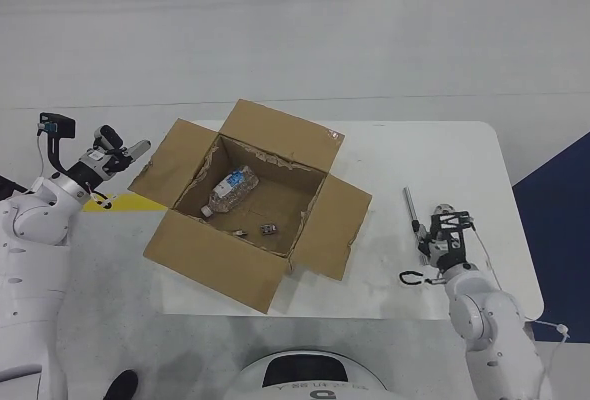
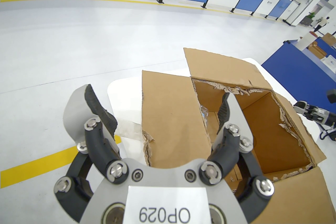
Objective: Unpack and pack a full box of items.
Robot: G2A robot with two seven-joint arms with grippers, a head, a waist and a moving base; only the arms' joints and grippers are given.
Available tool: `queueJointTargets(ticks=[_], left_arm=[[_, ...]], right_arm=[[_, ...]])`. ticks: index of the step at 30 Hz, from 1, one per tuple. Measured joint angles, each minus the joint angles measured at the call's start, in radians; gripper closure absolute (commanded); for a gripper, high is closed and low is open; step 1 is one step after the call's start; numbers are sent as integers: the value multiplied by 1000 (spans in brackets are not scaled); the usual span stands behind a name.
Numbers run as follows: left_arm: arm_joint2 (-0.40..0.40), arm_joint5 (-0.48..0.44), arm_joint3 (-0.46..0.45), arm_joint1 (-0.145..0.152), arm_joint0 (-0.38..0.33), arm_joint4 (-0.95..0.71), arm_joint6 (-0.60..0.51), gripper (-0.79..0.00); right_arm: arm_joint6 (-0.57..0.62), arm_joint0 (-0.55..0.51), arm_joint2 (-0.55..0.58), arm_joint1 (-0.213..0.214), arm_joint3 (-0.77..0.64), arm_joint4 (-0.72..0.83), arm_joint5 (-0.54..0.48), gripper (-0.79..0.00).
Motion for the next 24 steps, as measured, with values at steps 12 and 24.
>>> queueJointTargets(ticks=[12,24], left_arm=[[-13,27,-3,3,2,29,19,-785],[77,181,117,-2,-56,242,53,-785]], right_arm=[[-5,0,-13,5,-16,18,-112,-785],[-153,-17,-118,16,-156,-68,-351,-785]])
